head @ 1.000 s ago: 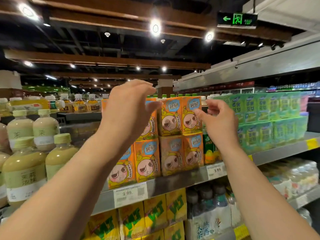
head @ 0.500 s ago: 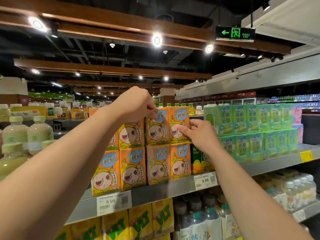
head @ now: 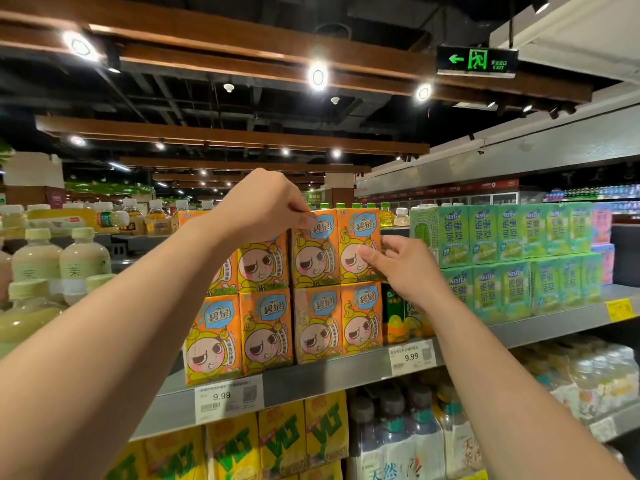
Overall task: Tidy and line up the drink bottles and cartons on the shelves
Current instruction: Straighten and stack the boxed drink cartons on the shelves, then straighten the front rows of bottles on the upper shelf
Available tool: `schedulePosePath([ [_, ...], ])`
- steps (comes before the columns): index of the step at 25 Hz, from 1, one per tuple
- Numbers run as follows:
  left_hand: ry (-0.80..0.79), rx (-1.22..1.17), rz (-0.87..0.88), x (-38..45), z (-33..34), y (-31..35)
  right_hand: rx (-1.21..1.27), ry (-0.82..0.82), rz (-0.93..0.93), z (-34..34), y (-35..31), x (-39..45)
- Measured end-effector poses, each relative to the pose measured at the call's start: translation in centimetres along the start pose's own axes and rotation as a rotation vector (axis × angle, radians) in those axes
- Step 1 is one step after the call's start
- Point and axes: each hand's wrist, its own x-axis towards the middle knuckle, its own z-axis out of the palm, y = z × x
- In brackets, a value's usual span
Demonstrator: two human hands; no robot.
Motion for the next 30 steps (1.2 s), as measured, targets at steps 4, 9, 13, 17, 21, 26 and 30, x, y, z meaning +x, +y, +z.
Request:
schedulePosePath([
  [4,0.109,0.048,0.031,-0.9,0.3,0.1,-0.158,0.202,-0.037,0.8,-0.8,-1.5],
  [9,0.366,0.071,0.080,-5.6,-0.7,1.1,-0.181,0.412,-0.223,3.5,-2.6,-5.2],
  [13,0.395,0.013,0.011,-12.6,-0.8,1.0,0.015,0.252,-0.252,7.0,-4.3,-8.7],
  [17,0.355,-0.028,-0.206,-20.7,-0.5,-0.1,0.181,0.028,-0.203,12.3,-5.1,-11.5],
  [21,0.399,-0.013,-0.500,-27.0,-0.8,-2.3,0.235,-0.157,-0.190,17.7,-6.4,-13.7],
  [26,0.429,-0.004,-0.770,-33.3,-2.9,-6.3,0.181,-0.169,-0.184,23.6,-8.8,-14.8],
  [30,0.440,0.001,-0.801,-35.1,-5.1,-9.3,0.223,-0.083,-0.116,26.4,-10.0,-14.8],
])
